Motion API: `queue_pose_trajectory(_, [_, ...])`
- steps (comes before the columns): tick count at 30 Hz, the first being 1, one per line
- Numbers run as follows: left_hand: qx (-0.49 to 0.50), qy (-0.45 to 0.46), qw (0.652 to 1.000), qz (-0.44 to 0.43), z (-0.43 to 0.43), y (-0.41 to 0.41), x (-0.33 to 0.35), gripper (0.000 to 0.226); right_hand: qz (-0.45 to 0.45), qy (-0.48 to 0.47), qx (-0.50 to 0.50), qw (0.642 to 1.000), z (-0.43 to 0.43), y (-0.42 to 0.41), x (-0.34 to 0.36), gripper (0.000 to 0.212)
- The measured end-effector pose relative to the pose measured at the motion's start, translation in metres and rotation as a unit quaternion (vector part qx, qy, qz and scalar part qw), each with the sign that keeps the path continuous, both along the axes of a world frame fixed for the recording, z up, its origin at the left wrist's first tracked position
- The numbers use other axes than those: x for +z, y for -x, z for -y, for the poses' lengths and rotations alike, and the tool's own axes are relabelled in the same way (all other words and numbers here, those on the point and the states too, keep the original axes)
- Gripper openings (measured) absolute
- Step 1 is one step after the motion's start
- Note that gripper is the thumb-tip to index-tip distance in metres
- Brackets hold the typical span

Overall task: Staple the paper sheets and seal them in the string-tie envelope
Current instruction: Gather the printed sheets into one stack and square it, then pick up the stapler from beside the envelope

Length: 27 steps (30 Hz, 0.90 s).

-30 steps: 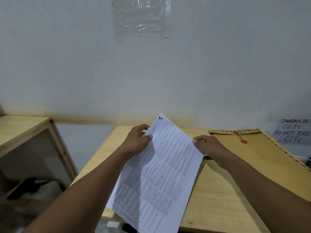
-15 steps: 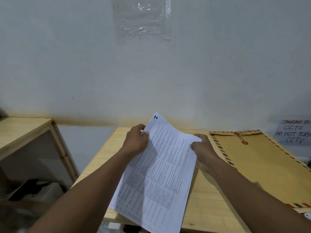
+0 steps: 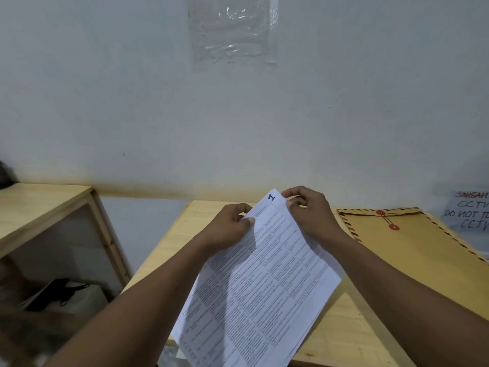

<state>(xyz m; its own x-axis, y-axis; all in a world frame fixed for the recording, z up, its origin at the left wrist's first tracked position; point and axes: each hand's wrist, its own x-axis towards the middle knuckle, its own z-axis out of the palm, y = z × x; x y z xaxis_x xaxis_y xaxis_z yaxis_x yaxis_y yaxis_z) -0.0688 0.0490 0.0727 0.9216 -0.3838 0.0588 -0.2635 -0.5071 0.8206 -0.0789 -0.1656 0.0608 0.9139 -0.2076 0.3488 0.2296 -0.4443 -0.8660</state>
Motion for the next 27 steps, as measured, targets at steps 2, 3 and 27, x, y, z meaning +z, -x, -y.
queue_pose_trajectory(2, [0.010, -0.024, 0.999, 0.019, 0.004, 0.000, -0.004, 0.019, 0.007, -0.004, -0.017, 1.000, 0.000, 0.003, -0.005, 0.026])
queue_pose_trajectory(3, [0.017, -0.035, 0.999, 0.030, 0.006, 0.001, -0.006, 0.019, 0.004, -0.007, -0.021, 1.000, 0.001, 0.003, -0.008, 0.026])
queue_pose_trajectory(27, [0.060, 0.105, 0.988, 0.092, 0.077, 0.014, -0.031, 0.022, -0.047, -0.040, -0.031, 0.998, 0.053, 0.043, -0.015, 0.022])
